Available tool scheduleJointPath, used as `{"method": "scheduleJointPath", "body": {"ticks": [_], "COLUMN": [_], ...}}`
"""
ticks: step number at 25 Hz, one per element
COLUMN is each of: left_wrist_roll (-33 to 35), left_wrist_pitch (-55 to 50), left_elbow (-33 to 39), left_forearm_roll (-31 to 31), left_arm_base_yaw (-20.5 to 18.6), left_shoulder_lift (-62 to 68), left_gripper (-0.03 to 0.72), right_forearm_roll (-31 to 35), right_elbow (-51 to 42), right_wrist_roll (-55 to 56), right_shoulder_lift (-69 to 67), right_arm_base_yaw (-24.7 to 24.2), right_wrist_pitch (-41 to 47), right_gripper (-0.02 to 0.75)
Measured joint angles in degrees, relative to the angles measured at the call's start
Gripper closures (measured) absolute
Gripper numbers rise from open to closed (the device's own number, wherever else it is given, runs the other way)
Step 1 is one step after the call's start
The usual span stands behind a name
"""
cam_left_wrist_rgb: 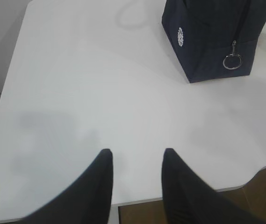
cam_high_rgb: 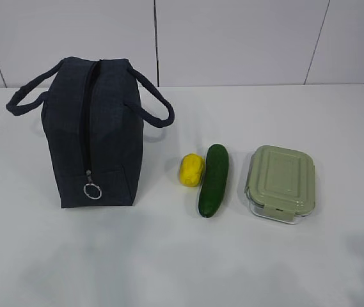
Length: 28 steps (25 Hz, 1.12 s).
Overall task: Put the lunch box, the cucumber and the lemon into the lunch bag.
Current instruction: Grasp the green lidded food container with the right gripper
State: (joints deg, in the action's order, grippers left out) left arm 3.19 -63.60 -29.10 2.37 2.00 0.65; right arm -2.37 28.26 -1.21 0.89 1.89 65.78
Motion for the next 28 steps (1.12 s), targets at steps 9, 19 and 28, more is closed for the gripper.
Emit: {"method": "scheduleJointPath", "body": {"ticks": [9, 19, 28], "left_wrist_roll": [0.0, 0.0, 0.0], "left_wrist_pitch": [0.0, 0.0, 0.0], "left_elbow": [0.0, 0.0, 0.0], "left_forearm_roll": [0.0, 0.0, 0.0], "left_arm_base_yaw": [0.0, 0.0, 0.0], "left_shoulder_lift": [0.0, 0.0, 0.0], "left_gripper": [0.449, 0.449, 0.449], "right_forearm_roll": [0.0, -1.25, -2.45], "right_elbow": [0.0, 0.11, 1.42], "right_wrist_roll": [0.0, 0.0, 5.44], "right_shoulder_lift": [0.0, 0.0, -4.36], "right_arm_base_yaw": [0.0, 0.0, 0.0], "right_wrist_pitch": [0.0, -0.1, -0.46], "right_gripper": [0.27, 0.27, 0.27]}}
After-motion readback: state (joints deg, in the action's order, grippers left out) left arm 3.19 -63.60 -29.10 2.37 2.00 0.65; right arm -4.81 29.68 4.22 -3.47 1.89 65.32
